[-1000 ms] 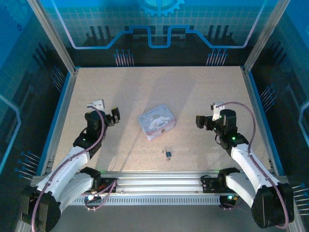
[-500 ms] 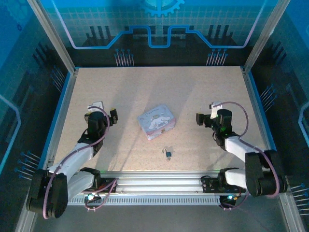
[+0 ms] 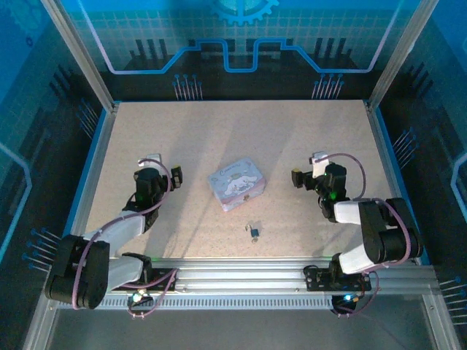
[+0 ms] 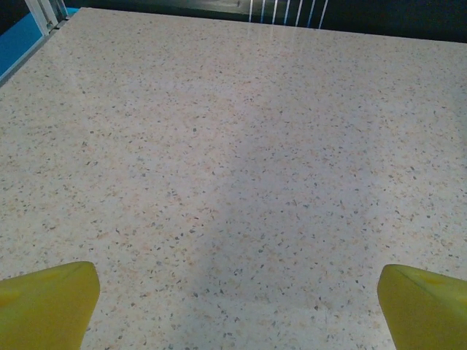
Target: Unlock the padlock with the key
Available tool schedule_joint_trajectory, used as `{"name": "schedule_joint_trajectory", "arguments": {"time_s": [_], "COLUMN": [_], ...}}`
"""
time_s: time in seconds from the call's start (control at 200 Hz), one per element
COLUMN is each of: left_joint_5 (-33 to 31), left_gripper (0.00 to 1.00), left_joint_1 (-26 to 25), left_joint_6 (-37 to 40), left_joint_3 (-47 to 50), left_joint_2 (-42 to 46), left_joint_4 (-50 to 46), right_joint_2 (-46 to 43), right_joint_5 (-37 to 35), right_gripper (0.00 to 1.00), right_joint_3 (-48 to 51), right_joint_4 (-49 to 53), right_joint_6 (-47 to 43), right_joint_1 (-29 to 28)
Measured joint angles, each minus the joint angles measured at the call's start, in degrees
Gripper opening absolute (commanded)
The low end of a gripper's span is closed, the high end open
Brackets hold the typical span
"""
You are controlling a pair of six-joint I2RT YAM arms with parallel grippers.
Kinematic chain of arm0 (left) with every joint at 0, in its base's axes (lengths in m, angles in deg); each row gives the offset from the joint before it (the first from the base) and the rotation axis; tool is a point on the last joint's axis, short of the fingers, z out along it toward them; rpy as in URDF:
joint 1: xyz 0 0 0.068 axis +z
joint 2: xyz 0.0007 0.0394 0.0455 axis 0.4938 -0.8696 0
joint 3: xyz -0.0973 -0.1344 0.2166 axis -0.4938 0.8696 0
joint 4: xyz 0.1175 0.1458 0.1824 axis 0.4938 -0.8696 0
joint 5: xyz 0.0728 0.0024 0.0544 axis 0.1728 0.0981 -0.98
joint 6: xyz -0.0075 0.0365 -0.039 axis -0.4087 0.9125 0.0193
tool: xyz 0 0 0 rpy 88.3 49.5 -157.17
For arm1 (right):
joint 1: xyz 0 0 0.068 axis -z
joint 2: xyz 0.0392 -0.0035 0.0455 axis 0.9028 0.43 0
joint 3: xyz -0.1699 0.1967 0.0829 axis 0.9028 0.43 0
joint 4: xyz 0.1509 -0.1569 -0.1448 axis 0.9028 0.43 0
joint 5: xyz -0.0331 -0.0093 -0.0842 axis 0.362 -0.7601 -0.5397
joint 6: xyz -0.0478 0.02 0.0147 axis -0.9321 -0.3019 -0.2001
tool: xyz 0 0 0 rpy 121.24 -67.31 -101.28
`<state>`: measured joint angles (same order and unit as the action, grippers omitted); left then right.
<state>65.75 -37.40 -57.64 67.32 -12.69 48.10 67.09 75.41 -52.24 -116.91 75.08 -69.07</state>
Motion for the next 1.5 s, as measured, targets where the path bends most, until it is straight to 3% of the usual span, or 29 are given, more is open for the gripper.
{"name": "schedule_joint_trajectory", "arguments": {"time_s": [0.54,0.82,1.211,1.501], "left_joint_5": [5.73,7.85,10.03,11.06], "left_gripper": [0.99,0.99,0.99,0.99], "left_joint_1": [0.72,2.25,6.99,7.19], "left_joint_6": [6.51,8.92,6.71,5.70], "left_joint_3": [-0.02,4.48,-0.81,-0.83], "left_joint_2": [-10.71,-21.33,-22.01,-21.99], "left_joint_4": [13.53,31.67,28.00,26.14], "right_joint_2": [0.46,0.46,0.46,0.46], "right_joint_5": [0.00,-0.02,-0.04,-0.22], "right_gripper": [1.00,1.00,1.00,1.00], "right_joint_3": [-2.19,-2.19,-2.19,-2.19], "right_joint_4": [0.52,0.52,0.55,0.52], "right_joint_6": [0.24,0.24,0.24,0.24], "right_joint_1": [1.60,1.60,1.60,1.60]}}
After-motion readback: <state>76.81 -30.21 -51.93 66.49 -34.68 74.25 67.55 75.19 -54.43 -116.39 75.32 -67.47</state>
